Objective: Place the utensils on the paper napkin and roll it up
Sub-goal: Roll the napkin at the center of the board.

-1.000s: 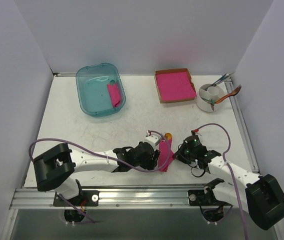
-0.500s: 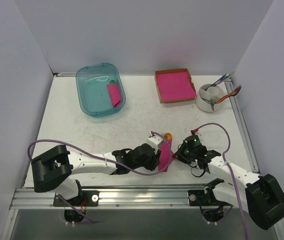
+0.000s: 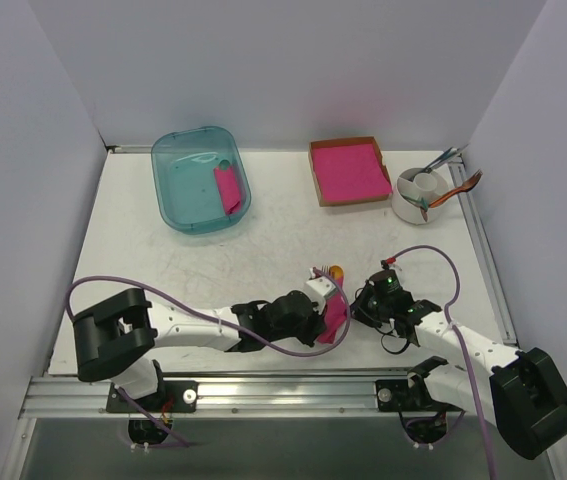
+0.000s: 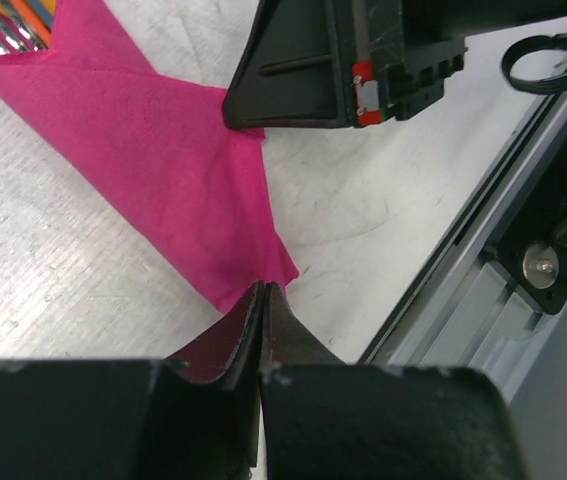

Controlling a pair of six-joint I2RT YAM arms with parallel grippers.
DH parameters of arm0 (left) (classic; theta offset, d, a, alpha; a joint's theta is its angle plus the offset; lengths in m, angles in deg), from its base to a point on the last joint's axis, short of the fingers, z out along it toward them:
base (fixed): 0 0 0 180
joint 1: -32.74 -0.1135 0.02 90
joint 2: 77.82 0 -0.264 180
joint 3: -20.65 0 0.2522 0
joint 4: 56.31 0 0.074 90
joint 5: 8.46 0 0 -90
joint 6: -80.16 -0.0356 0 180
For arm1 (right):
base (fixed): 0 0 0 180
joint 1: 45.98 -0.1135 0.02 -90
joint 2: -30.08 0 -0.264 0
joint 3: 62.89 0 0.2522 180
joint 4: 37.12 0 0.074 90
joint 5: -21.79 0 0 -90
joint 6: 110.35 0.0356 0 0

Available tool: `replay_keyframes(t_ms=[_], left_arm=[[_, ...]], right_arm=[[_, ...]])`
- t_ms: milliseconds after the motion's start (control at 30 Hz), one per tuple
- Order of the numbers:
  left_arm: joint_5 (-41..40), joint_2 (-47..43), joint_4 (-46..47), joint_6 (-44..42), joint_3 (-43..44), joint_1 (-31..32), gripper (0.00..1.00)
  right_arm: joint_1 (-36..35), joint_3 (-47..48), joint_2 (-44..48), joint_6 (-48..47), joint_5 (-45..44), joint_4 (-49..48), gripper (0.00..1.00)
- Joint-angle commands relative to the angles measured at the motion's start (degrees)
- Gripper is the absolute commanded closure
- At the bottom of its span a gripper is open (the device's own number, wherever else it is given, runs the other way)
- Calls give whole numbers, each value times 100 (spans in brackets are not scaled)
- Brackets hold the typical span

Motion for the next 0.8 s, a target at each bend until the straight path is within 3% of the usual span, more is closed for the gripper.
replay_keyframes(t_ms=[0, 367, 633, 767], left_arm=[[197, 86, 510, -92, 225, 37, 95], [425, 736, 941, 75, 5, 98, 96], [206, 763, 573, 101, -57, 274, 96], [127, 754, 301, 119, -48, 292, 96]], right_arm=[[78, 185, -17, -80, -200, 113, 100], [87, 203, 18, -106, -182, 148, 100], [122, 282, -34, -220, -217, 209, 100], [140, 414, -44, -369, -322, 324, 94]])
